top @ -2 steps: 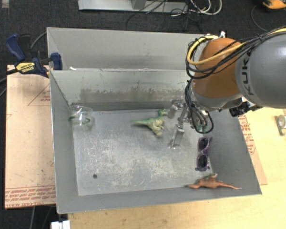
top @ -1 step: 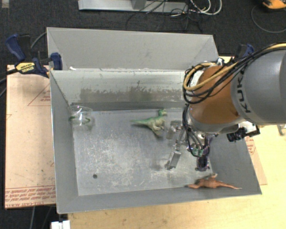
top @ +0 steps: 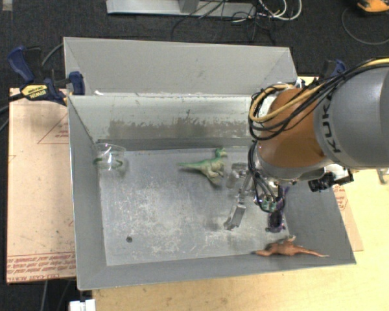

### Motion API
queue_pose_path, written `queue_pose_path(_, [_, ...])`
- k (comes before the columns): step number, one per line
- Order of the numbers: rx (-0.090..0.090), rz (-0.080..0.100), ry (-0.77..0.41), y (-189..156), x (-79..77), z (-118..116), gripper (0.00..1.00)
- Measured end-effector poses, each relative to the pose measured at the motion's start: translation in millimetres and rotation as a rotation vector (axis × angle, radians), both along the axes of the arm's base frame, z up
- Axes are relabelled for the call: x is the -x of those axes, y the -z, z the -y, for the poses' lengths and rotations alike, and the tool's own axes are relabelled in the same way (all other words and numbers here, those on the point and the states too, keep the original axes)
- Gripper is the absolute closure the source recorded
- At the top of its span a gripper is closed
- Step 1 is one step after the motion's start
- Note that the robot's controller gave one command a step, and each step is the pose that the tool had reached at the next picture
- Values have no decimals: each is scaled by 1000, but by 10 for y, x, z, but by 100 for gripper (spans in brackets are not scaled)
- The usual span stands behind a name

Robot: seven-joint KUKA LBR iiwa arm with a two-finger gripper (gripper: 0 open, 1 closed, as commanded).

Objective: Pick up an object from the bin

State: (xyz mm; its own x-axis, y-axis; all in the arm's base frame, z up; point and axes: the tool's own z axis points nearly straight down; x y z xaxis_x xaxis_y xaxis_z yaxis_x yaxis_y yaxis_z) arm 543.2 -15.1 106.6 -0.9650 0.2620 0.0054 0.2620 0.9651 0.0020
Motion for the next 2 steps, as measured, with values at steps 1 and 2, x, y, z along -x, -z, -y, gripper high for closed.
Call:
queue_pose_path(1, [-1,-1,44,390,-157,-46,0])
queue_pose_path(2, [-1,2,29,-110,-802,-379,0])
